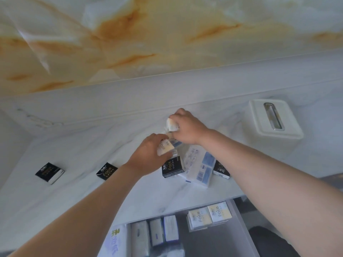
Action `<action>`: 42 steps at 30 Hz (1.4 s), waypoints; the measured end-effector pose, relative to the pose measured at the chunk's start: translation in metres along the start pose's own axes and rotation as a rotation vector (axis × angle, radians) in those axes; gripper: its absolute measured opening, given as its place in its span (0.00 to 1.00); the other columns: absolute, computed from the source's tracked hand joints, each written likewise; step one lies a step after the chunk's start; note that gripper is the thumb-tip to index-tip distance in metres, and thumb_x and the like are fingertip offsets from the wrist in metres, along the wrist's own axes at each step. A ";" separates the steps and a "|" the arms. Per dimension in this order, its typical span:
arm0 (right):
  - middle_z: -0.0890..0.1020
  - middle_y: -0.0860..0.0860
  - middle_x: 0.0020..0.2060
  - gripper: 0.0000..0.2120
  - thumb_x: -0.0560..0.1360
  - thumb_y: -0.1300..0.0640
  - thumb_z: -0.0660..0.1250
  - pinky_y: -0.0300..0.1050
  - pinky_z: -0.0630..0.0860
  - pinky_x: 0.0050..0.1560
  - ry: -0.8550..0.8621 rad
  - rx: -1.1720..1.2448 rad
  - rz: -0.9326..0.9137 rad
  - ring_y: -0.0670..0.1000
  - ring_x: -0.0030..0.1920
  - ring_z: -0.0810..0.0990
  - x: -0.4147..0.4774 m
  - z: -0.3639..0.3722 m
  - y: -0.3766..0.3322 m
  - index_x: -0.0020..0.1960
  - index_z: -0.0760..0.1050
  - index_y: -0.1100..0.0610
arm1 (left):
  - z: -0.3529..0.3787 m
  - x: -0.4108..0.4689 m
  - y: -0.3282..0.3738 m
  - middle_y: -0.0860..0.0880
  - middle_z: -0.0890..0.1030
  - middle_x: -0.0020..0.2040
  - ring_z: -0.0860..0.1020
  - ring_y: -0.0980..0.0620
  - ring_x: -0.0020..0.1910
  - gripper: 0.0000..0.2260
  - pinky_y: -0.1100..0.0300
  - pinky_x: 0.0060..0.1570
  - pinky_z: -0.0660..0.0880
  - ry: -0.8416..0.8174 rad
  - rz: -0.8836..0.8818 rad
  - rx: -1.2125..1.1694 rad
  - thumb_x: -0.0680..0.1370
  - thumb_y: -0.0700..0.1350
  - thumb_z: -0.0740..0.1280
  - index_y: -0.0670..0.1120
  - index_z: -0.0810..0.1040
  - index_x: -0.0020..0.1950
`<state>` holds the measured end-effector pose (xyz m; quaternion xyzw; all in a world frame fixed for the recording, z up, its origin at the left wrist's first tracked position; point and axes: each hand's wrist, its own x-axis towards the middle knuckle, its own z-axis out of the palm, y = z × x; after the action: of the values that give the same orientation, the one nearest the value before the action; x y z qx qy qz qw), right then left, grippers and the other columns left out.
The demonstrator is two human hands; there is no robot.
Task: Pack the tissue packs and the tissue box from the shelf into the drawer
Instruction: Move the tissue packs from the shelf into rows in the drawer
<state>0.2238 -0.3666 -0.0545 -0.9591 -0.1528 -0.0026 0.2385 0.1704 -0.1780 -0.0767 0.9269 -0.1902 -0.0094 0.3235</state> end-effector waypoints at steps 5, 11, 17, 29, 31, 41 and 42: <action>0.70 0.52 0.68 0.25 0.75 0.53 0.67 0.52 0.67 0.65 -0.174 -0.241 -0.027 0.55 0.69 0.67 0.001 0.026 -0.019 0.71 0.69 0.51 | 0.000 -0.015 -0.002 0.53 0.78 0.52 0.77 0.52 0.48 0.25 0.60 0.43 0.71 -0.024 -0.027 0.024 0.74 0.50 0.72 0.53 0.67 0.68; 0.69 0.57 0.62 0.28 0.73 0.47 0.71 0.55 0.66 0.64 -0.071 -0.447 -0.001 0.59 0.63 0.67 -0.002 0.021 -0.020 0.69 0.68 0.55 | -0.012 -0.022 -0.004 0.53 0.77 0.55 0.75 0.51 0.51 0.28 0.59 0.47 0.72 0.020 -0.066 0.057 0.72 0.48 0.73 0.52 0.67 0.69; 0.66 0.54 0.61 0.28 0.71 0.55 0.75 0.47 0.71 0.64 -0.077 0.009 0.030 0.54 0.60 0.71 -0.027 0.000 -0.034 0.69 0.72 0.56 | -0.030 -0.044 -0.003 0.53 0.78 0.52 0.76 0.54 0.43 0.24 0.63 0.36 0.74 0.115 -0.190 -0.113 0.71 0.48 0.73 0.53 0.73 0.66; 0.72 0.44 0.57 0.25 0.68 0.62 0.72 0.38 0.66 0.54 -0.261 0.057 -0.016 0.45 0.56 0.71 -0.122 0.012 -0.070 0.63 0.76 0.50 | -0.016 -0.104 -0.018 0.46 0.75 0.62 0.72 0.45 0.62 0.27 0.54 0.58 0.71 0.059 -0.259 0.118 0.76 0.50 0.69 0.50 0.65 0.73; 0.73 0.44 0.58 0.26 0.68 0.63 0.72 0.38 0.65 0.55 -0.252 0.024 -0.056 0.45 0.58 0.70 -0.129 0.019 -0.070 0.64 0.76 0.50 | -0.014 -0.106 -0.012 0.46 0.76 0.62 0.74 0.44 0.61 0.29 0.53 0.56 0.72 0.134 -0.282 0.052 0.76 0.52 0.69 0.51 0.63 0.74; 0.73 0.48 0.69 0.27 0.69 0.71 0.65 0.43 0.57 0.76 -0.251 -0.011 -0.127 0.50 0.74 0.64 -0.151 0.034 -0.061 0.65 0.76 0.53 | 0.001 -0.097 0.013 0.45 0.75 0.61 0.72 0.44 0.60 0.24 0.53 0.57 0.71 0.010 -0.272 0.329 0.73 0.51 0.72 0.50 0.71 0.68; 0.70 0.48 0.73 0.28 0.69 0.71 0.65 0.39 0.51 0.75 -0.257 -0.008 -0.111 0.48 0.77 0.59 -0.153 0.036 -0.059 0.66 0.75 0.52 | 0.000 -0.097 0.012 0.45 0.76 0.59 0.73 0.44 0.59 0.23 0.53 0.56 0.71 0.017 -0.295 0.335 0.73 0.51 0.71 0.50 0.71 0.67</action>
<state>0.0584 -0.3449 -0.0717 -0.9425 -0.2351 0.1065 0.2125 0.0762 -0.1521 -0.0800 0.9855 -0.0488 -0.0173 0.1617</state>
